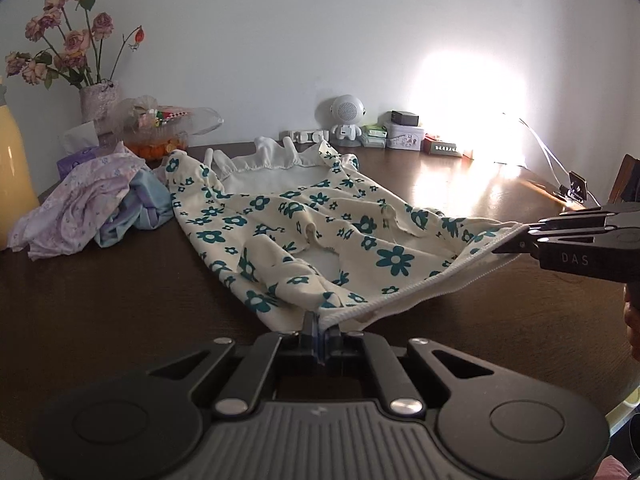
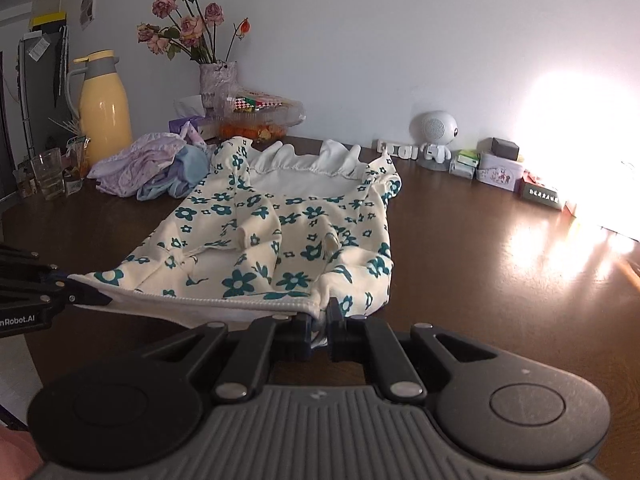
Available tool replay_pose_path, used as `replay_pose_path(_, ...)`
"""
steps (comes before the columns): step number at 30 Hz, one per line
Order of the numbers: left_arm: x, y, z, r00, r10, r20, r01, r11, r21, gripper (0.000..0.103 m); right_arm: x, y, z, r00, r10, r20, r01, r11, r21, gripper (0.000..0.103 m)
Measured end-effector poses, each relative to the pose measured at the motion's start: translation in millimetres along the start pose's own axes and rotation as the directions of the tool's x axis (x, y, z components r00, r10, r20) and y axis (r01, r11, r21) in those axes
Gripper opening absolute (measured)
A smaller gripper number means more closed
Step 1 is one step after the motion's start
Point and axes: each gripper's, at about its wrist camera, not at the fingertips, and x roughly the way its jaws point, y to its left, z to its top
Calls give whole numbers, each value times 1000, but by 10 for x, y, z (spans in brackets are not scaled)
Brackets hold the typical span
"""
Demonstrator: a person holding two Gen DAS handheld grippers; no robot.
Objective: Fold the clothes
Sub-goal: 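Lift the dress high with both tools and lay it flat on the table, then open both tools to release the dress hem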
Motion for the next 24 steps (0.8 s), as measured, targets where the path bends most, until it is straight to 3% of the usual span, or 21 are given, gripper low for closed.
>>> replay_pose_path(4,-53,-7,-53,1000,-8,-30,8,1000,12,4,-28,53,-97,1000,11,-25,-11,1000,-20,6)
replay_pose_path(8,-157,19,-151,994,-63,-87,66,997,30,14,-34,81,-181,996,27,-88,-32,998,-50,10)
replay_pose_path(10,-212,54,-184,990,-81,-113,86,995,42,22,-50,80,-232,990,48,-130,-55,997,-49,27)
replay_pose_path(12,-272,168,-173,987,-99,-126,103,994,32,36,-105,48,-275,983,83,-165,-89,995,-33,40)
replay_pose_path(15,-333,337,-50,986,-120,-114,120,993,-8,53,-207,-46,-243,971,148,-186,-147,989,22,53)
replay_pose_path(18,-268,408,140,992,-88,-93,88,996,3,59,-264,-161,-106,971,187,-152,-177,981,75,62)
replay_pose_path(21,30,388,349,992,-41,-122,46,998,43,62,-114,-208,65,982,137,-127,-131,990,56,65)
replay_pose_path(24,417,414,480,981,-18,-195,26,999,37,61,269,-257,166,982,78,-174,-71,996,51,64)
